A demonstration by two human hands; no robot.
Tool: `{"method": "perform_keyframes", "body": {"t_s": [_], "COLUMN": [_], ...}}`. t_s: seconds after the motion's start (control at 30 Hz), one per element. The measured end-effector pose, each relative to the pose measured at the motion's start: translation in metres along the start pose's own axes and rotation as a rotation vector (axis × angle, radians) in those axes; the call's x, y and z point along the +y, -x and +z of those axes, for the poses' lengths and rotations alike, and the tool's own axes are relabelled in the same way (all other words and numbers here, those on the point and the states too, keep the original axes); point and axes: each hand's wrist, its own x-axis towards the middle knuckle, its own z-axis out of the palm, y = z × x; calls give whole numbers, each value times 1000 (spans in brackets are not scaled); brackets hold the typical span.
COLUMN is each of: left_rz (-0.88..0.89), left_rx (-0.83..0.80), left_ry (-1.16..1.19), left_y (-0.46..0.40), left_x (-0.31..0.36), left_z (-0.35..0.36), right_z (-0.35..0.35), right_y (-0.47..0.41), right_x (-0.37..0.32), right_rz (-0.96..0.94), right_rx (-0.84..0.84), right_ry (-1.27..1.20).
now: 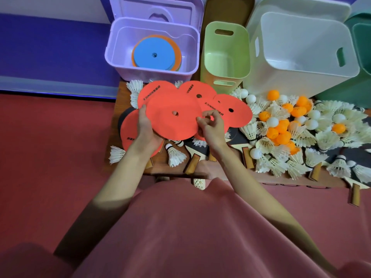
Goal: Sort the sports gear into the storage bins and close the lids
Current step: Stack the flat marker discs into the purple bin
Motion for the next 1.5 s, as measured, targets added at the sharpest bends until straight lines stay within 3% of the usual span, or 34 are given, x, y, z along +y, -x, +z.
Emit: {"method": "perform_keyframes", "body": {"t_s": [0.17, 0.37, 0.43, 0.7, 0.9, 1.07, 1.23, 1.4, 1.5], "left_rz": [17, -6, -5, -20, -22, 25, 66, 73, 82], "left_rx": [7, 45, 43, 74, 145, 205, 205, 64, 2], "left_ry": [-18, -19, -37, -83, -79, -83, -40, -28, 31], "left_y": [-3, -5, -5, -2, -5, -14, -19, -28, -31], "left_x": [1, 5, 8, 18, 31, 43, 50, 55, 63], "left_z": [-4, -4, -7, -12, -12, -21, -23, -20, -14], "right_z": [-5, -33, -40, -42, -36, -21, 10, 46, 63], "right_y": [1, -9, -14, -27, -12, -10, -10, -15, -26], "right_x": [11, 42, 48, 48, 21, 2, -21, -19, -12], "right_rz": [26, 127, 206, 207, -96, -326, -215, -188, -224], "right_rx": [50, 548, 575, 599, 511, 518, 304, 94, 110], "right_ry": [106, 412, 442, 462, 533, 279, -39, 17, 158]}}
